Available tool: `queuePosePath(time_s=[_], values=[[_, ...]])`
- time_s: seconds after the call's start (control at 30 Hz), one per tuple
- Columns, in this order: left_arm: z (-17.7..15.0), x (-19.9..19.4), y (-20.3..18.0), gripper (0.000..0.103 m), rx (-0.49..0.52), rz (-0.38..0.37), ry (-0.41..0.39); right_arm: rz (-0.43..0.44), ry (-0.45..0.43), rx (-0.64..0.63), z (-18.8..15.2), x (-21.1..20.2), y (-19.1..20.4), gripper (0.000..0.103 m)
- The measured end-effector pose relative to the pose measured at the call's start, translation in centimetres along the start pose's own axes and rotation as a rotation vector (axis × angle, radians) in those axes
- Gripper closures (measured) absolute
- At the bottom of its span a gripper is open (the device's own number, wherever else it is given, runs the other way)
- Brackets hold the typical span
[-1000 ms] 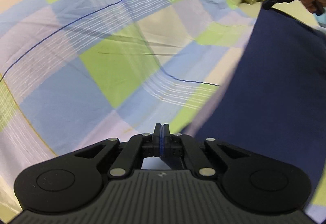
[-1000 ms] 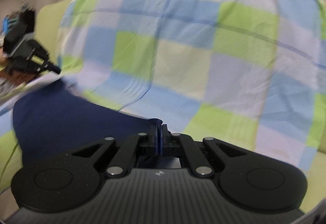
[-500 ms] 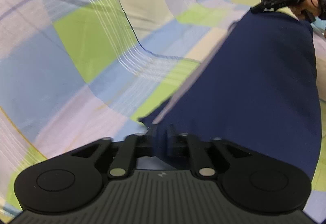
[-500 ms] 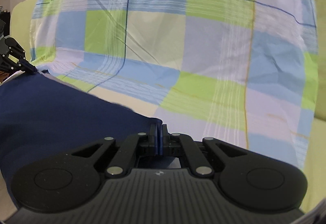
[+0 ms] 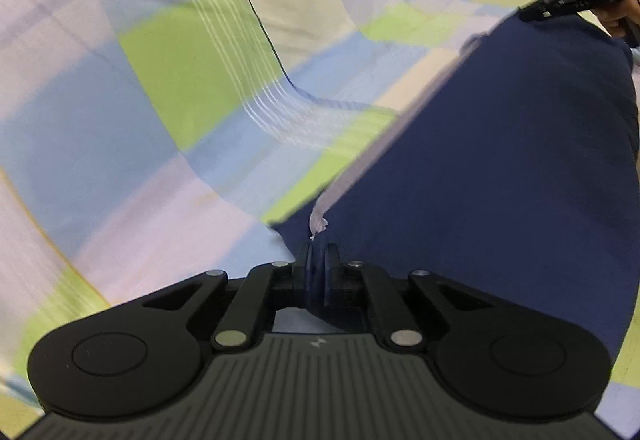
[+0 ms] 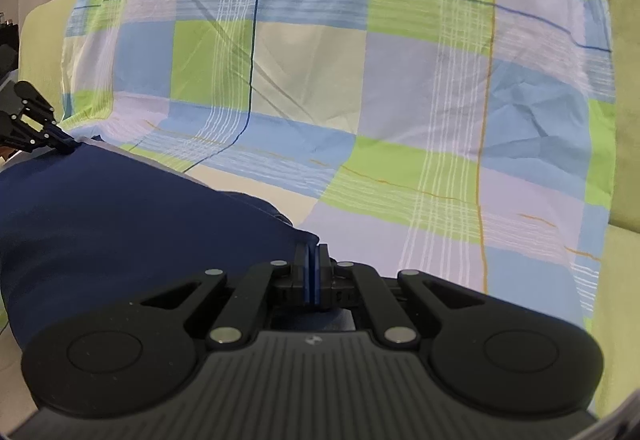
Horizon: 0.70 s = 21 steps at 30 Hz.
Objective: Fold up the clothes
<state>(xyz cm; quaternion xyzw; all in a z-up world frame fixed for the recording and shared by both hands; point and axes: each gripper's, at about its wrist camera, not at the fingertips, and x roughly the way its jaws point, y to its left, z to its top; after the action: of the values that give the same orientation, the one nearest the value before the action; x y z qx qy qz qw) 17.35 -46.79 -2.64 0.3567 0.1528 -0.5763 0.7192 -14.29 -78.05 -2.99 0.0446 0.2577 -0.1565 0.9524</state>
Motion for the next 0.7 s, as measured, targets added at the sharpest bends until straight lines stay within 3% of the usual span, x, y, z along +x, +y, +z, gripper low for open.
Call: queuePosePath(time_s=[0.1, 0.23, 0.37, 0.47, 0.57, 0.63, 0.7], values=[[1.5, -0.3, 1.5, 0.1, -0.03, 0.03, -0.044, -0.015, -0.044, -0.002, 0.8, -0.9, 0.0, 0.103], [1.6, 3.0, 2.5, 0.1, -0.025, 0.032, 0.022, -0.015, -0.053, 0.024, 2.6, 1.0, -1.1, 0.103], [-0.8, 6.7, 2.2, 0.1, -0.079, -0.011, 0.122, 0.017, 0.061, 0.05, 1.1, 5.1, -1.8, 0.103], [-1.3, 6.9, 1.7, 0.097, -0.123, -0.003, 0.12, 0.045, 0.126, 0.077, -0.2, 7.0, -2.2, 0.102], [-0.8, 5.6, 2.6, 0.087, -0.169, 0.03, 0.11, -0.014, 0.063, 0.195, 0.0, 5.3, -4.1, 0.093], [-0.5, 3.8, 2.6, 0.087, -0.16, 0.078, 0.094, -0.097, 0.025, 0.185, 0.6, 2.2, -4.5, 0.091], [-0.1, 1.7, 2.3, 0.086, -0.137, 0.129, 0.076, -0.114, 0.004, 0.143, 0.9, 0.1, -3.8, 0.091]])
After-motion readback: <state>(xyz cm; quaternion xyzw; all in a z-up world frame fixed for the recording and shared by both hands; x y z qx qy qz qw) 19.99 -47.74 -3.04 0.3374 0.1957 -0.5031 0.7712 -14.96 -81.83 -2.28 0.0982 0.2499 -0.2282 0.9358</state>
